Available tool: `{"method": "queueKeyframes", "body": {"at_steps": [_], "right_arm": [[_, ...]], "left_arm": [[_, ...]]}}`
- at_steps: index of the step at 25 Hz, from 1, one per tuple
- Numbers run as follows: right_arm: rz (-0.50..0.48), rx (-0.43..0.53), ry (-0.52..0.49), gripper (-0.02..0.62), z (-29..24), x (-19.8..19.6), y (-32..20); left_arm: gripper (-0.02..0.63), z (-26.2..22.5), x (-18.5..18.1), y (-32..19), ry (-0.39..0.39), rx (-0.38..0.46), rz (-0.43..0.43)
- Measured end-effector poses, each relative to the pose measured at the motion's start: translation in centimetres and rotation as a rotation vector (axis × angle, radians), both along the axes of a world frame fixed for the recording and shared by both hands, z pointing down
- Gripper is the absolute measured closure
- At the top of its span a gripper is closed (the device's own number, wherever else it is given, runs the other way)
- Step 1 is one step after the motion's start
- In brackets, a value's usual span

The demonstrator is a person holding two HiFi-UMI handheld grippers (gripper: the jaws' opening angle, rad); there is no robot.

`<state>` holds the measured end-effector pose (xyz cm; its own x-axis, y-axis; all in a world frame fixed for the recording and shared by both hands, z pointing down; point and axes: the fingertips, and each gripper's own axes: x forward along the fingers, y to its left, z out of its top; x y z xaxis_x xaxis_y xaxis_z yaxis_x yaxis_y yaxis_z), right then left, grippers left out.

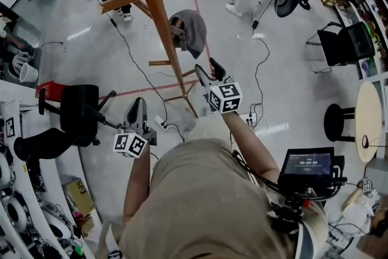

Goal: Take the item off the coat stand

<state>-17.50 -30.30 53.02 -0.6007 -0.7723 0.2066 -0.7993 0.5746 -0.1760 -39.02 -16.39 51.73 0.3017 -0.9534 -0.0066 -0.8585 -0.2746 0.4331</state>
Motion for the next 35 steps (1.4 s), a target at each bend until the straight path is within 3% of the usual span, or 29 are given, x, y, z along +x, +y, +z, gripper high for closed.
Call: {"method": "queueKeyframes", "body": {"at_steps": [14,23,24,26,29,35], "right_arm": [[0.041,-0.005,0.102,0.374,5.9,-2.6,-5.9],[-0.014,-0.012,0.119,0.380,5.8,-3.8,-7.6],[-0.019,-0.012,0.126,0.399,5.7,-3.8,-7.7],[-0.023,-0.005,0.154,0.528,5.7,-3.5,-8.0],[-0.029,0.006,0.167,0.560,5.4,-2.4,-8.9],[-0.068,0.029,0.155,0.566,4.4,-0.6,-11.3]], "left_arm": [[0.584,0.2,0.4,-1.1,-0.023,-0.012,-0.050],[0.584,-0.4,1.0,-2.9,-0.019,-0.010,-0.074],[0.584,-0.4,1.0,-3.1,-0.018,-0.009,-0.082],[0.584,-0.7,1.1,-3.8,-0.016,-0.013,-0.102],[0.584,-0.8,1.5,-5.0,-0.004,-0.004,-0.132],[0.584,-1.9,2.7,-8.2,-0.010,-0.009,-0.194]]}}
